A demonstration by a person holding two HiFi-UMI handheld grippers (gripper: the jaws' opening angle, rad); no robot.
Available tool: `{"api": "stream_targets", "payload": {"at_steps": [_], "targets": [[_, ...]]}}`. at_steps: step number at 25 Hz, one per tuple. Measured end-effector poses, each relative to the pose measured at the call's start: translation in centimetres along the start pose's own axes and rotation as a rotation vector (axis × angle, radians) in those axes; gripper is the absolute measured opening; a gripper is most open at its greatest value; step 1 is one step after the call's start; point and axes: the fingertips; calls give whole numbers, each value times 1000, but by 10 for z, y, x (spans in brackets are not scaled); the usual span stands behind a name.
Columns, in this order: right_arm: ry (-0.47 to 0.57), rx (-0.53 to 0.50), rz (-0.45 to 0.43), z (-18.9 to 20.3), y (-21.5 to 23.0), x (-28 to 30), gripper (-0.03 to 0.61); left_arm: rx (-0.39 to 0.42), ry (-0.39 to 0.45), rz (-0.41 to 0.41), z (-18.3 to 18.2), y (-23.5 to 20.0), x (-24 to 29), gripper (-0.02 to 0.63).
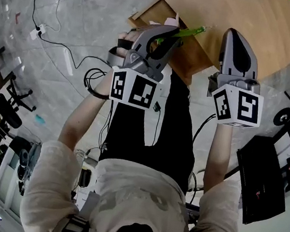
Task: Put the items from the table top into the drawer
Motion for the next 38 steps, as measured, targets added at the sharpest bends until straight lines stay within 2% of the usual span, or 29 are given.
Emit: {"api": "stream_targets", "payload": {"at_steps": [2, 4, 10, 16, 18, 19, 24, 28, 34, 37, 38], "targets": [[-8, 32, 23, 10, 17, -12, 5, 171, -71, 96, 22, 33, 17, 46], [-23, 46, 35, 22, 30, -23, 5, 301, -137, 189, 45, 66, 35, 46], [-60, 80, 48, 53, 48, -48, 5, 561, -250, 435, 114, 150, 89, 46], [-82, 112, 66, 78, 71, -70, 5, 834, -247, 627, 147, 194, 115, 46], [-85, 121, 73, 83, 75, -72, 5, 909, -247, 664, 156, 200, 119, 46], [-85, 124, 76, 85, 77, -73, 5, 911, -246, 664, 157, 200, 122, 46], [-81, 129, 78, 86, 82, -72, 5, 805, -236, 612, 149, 197, 136, 53], [-73, 122, 72, 82, 85, -70, 5, 805, -297, 610, 157, 194, 139, 92], [-75, 115, 55, 80, 81, -63, 5, 740, -343, 565, 165, 174, 138, 110], [-78, 113, 37, 80, 73, -58, 5, 692, -361, 583, 169, 174, 134, 167], [-78, 112, 28, 79, 69, -57, 5, 667, -362, 599, 169, 176, 133, 239]]}}
Point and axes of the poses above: the fingertips, and each gripper's own axes: x forward along the fingers, y to its right, z out of its underside, and after that the axes turned 4 degrees about -x, right-handed
